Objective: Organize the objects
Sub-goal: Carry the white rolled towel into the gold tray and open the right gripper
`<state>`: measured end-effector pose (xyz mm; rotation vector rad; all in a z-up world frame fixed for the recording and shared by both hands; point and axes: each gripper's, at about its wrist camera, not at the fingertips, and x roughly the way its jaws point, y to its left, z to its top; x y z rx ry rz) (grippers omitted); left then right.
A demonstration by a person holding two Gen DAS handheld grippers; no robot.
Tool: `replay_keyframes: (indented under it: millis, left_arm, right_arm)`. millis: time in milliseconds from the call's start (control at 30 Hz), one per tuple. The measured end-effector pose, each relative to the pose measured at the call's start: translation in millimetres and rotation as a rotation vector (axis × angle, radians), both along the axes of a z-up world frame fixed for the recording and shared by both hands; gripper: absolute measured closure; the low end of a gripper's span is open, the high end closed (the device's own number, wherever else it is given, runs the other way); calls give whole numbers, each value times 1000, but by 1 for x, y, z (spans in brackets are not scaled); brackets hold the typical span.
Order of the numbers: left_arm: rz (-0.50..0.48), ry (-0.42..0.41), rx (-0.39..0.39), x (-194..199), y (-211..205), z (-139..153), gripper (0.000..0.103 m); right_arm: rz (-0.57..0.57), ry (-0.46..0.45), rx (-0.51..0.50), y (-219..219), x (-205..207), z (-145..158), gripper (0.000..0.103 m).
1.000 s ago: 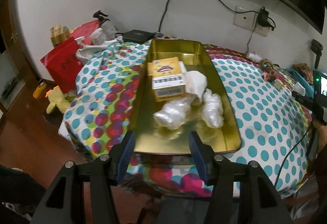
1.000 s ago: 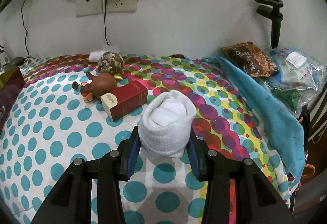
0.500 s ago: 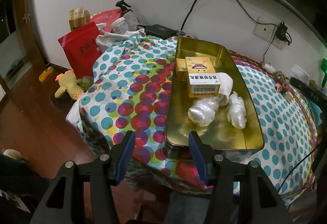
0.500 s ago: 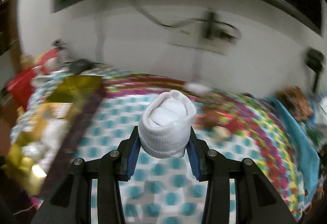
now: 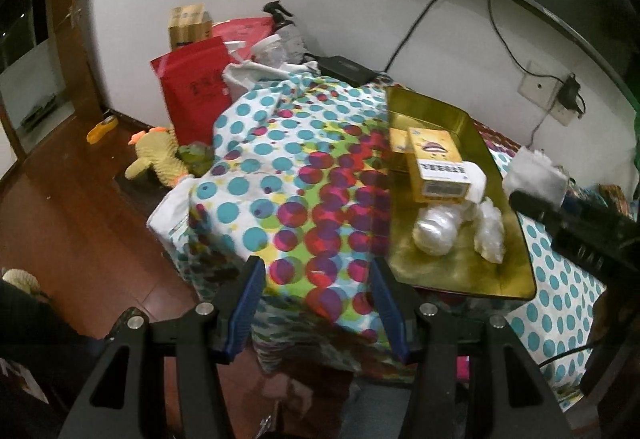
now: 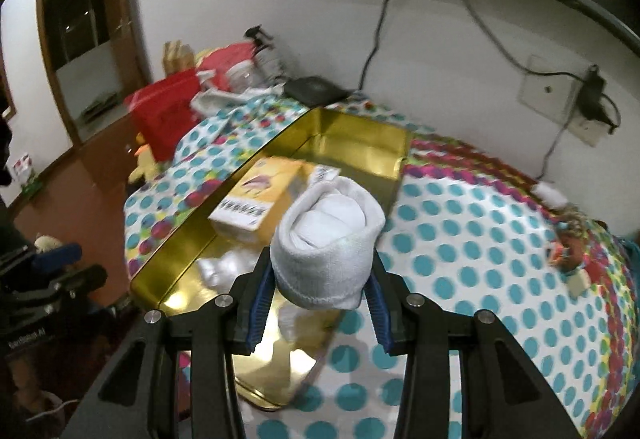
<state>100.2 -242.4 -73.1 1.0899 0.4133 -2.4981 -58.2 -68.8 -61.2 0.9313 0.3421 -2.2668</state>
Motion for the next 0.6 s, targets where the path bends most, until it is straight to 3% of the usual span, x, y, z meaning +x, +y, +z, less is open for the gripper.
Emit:
replay_keyframes:
  millis: [500,600]
  left_arm:
    - [21,-3,20,6,-15,-4,48]
    - [19,-8,16,5,-14,-5,48]
  right_arm:
    - [52,-67,53,-26,10,-22,60]
    - [52,-46,39,-24,14,-20,46]
